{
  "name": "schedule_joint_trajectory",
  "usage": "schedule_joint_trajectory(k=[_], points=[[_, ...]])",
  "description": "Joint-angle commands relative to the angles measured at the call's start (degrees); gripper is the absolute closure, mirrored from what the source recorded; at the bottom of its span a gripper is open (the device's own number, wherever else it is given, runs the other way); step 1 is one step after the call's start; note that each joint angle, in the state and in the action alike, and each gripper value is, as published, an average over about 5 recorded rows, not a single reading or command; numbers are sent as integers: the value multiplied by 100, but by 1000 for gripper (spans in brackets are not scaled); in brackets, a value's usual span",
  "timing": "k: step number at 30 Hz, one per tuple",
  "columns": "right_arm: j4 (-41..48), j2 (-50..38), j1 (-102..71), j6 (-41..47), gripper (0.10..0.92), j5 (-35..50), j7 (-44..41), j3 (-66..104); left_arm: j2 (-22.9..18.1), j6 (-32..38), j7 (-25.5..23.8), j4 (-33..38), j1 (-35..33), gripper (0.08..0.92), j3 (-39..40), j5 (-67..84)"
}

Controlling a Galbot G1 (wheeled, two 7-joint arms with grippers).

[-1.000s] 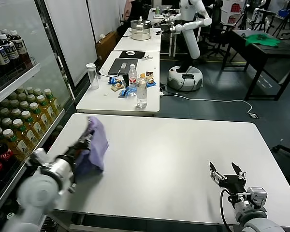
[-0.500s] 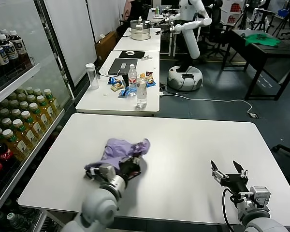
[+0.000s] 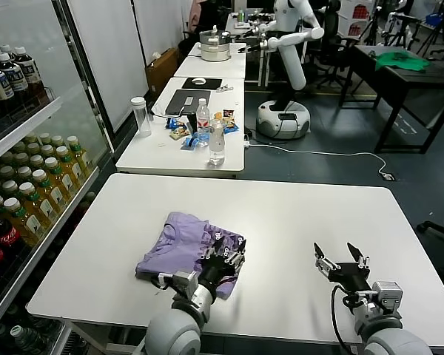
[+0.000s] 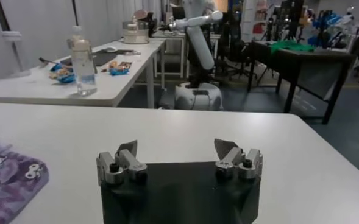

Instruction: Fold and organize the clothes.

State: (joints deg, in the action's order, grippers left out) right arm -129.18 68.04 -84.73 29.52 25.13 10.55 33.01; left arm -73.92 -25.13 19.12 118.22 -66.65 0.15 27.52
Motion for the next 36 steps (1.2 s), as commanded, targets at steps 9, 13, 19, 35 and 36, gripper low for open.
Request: schedule_joint_trajectory(k=[9, 13, 19, 35, 36], points=[[2025, 1275, 1925, 60, 203, -356, 318, -2639, 773, 744, 19, 511, -1339, 179, -2068, -615], [2560, 1587, 2337, 93, 203, -241, 377, -2828, 787, 783, 33, 529, -1486, 177, -2238, -602], [3059, 1821, 2779, 163, 203, 61, 478, -2892, 768, 819, 43, 526, -1577, 177, -2335, -595], [3174, 1681, 2793, 186, 506, 523, 668, -2678, 591, 827, 64, 557, -1626, 177, -2233, -613], [3167, 1659, 2783, 181, 541, 526, 664, -2663, 583, 827, 64, 562, -1631, 177, -2226, -614]])
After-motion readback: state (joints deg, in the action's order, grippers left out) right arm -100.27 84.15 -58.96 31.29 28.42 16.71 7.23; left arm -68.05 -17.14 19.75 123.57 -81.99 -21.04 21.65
